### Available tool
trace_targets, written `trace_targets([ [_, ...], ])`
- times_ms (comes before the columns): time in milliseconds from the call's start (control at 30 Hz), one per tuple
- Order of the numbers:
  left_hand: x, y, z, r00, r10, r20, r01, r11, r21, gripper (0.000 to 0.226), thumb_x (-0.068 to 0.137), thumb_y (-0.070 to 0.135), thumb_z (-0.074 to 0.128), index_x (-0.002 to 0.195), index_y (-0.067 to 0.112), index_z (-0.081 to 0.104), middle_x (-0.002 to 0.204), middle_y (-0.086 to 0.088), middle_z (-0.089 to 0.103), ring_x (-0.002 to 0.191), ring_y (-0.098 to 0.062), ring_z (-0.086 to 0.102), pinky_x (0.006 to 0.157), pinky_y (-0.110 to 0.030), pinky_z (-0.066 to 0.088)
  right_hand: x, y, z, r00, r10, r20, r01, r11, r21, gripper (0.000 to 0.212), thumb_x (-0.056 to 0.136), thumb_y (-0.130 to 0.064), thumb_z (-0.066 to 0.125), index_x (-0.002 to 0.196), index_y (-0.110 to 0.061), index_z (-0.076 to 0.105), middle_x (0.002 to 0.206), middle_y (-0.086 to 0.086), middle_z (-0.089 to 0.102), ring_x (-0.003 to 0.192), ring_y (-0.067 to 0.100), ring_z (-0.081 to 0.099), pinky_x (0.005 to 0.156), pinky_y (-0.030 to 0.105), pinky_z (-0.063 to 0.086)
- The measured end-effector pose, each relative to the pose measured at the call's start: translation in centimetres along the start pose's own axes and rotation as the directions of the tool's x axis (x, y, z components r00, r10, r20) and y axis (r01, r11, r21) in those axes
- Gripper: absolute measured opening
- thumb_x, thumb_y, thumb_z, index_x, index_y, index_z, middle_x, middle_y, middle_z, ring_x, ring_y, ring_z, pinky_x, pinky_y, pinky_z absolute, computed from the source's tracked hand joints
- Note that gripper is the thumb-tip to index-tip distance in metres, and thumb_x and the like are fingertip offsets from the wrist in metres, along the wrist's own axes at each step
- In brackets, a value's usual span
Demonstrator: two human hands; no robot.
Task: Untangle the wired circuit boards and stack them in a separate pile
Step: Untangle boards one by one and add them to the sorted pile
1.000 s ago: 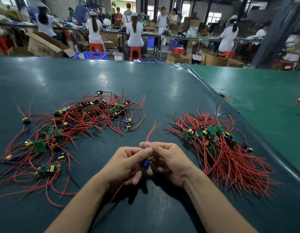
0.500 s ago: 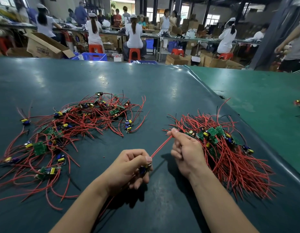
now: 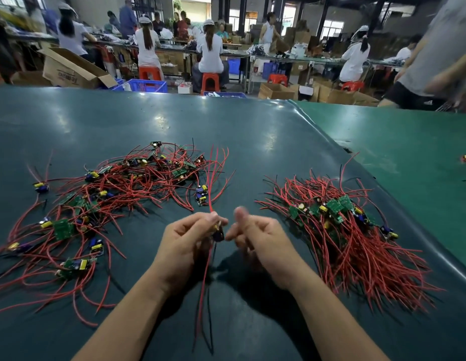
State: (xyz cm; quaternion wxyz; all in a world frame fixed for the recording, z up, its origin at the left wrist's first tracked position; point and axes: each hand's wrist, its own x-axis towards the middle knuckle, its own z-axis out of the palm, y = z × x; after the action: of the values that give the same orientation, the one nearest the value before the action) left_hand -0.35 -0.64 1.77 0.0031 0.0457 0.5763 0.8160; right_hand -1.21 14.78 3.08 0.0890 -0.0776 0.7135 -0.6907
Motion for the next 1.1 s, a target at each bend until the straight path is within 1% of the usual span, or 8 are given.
trace_targets([
  [200,-0.1,-0.4,-0.1,0.998,-0.038,0.06,0.032,0.995,0.097,0.036,0.071,0.035,0.074,0.091,0.005,0.077,0.091,-0.019,0.074,0.083,-0.025,0.068,0.079,-0.04,0.056,-0.9,-0.1,-0.5,0.975,0.092,0.203,-0.088,0.996,-0.025,0.009,0.09,-0.017,0.069,0.085,-0.013,0.063,0.05,-0.011,0.044,0.036,0.002,0.031,0.034,0.014,0.022],
  [267,-0.1,-0.3,-0.1,0.999,-0.037,0.034,0.034,0.997,0.075,0.04,0.071,0.038,0.072,0.098,0.009,0.077,0.079,-0.011,0.071,0.068,-0.021,0.063,0.07,-0.037,0.053,-0.9,-0.2,-0.6,0.981,0.077,0.179,-0.071,0.997,-0.038,0.009,0.089,-0.013,0.07,0.086,-0.008,0.063,0.052,-0.008,0.05,0.037,0.004,0.037,0.032,0.015,0.029],
  [367,0.5,0.0,-0.1,0.991,-0.028,-0.132,0.025,0.999,-0.023,0.043,0.078,0.045,0.063,0.099,0.009,0.073,0.061,-0.003,0.053,0.043,-0.01,0.038,0.043,-0.017,0.03,-0.7,-0.4,-0.3,0.998,-0.031,0.054,0.03,0.999,0.012,0.007,0.087,-0.007,0.071,0.081,-0.011,0.069,0.063,0.002,0.066,0.041,0.011,0.052,0.035,0.019,0.041],
  [533,1.2,0.5,-1.4,0.908,0.076,-0.411,-0.139,0.983,-0.124,0.031,0.094,0.034,0.054,0.089,0.007,0.069,0.055,0.003,0.049,0.047,-0.008,0.036,0.045,-0.02,0.029,-0.4,-1.3,-1.5,0.919,-0.246,-0.307,0.31,0.933,0.181,0.009,0.083,-0.01,0.072,0.089,-0.008,0.066,0.081,0.013,0.075,0.052,0.022,0.067,0.038,0.022,0.045],
  [667,1.3,0.4,-2.2,0.864,0.143,-0.483,-0.212,0.973,-0.091,0.03,0.1,0.028,0.048,0.085,0.01,0.068,0.056,0.003,0.048,0.051,-0.009,0.039,0.047,-0.02,0.033,-0.2,-2.1,-2.4,0.767,-0.289,-0.573,0.49,0.84,0.234,0.019,0.082,-0.019,0.069,0.096,-0.012,0.058,0.089,0.009,0.076,0.058,0.023,0.071,0.037,0.022,0.046],
  [800,1.3,0.2,-2.1,0.865,0.147,-0.479,-0.207,0.975,-0.075,0.029,0.1,0.026,0.048,0.087,0.009,0.067,0.058,0.002,0.048,0.053,-0.01,0.041,0.048,-0.021,0.034,0.1,-2.5,-3.3,0.593,-0.111,-0.798,0.591,0.734,0.336,0.009,0.097,-0.011,0.059,0.103,-0.013,0.052,0.111,0.004,0.072,0.063,0.022,0.073,0.038,0.019,0.046],
  [933,1.4,0.2,-2.2,0.873,0.121,-0.473,-0.178,0.981,-0.078,0.031,0.1,0.026,0.047,0.084,0.008,0.067,0.057,0.002,0.048,0.054,-0.011,0.04,0.051,-0.024,0.034,0.1,-2.0,-3.3,0.715,0.156,-0.682,0.381,0.731,0.566,0.014,0.101,-0.023,0.053,0.098,-0.011,0.058,0.102,0.002,0.074,0.063,0.018,0.073,0.042,0.017,0.048],
  [1100,1.5,0.0,-2.3,0.87,0.146,-0.472,-0.179,0.983,-0.026,0.03,0.1,0.021,0.049,0.08,0.008,0.068,0.055,0.003,0.048,0.051,-0.01,0.04,0.048,-0.024,0.033,0.1,-1.9,-3.5,0.713,0.176,-0.679,0.371,0.727,0.578,0.023,0.104,-0.027,0.048,0.099,-0.008,0.06,0.096,0.003,0.076,0.06,0.016,0.072,0.042,0.016,0.047],
])
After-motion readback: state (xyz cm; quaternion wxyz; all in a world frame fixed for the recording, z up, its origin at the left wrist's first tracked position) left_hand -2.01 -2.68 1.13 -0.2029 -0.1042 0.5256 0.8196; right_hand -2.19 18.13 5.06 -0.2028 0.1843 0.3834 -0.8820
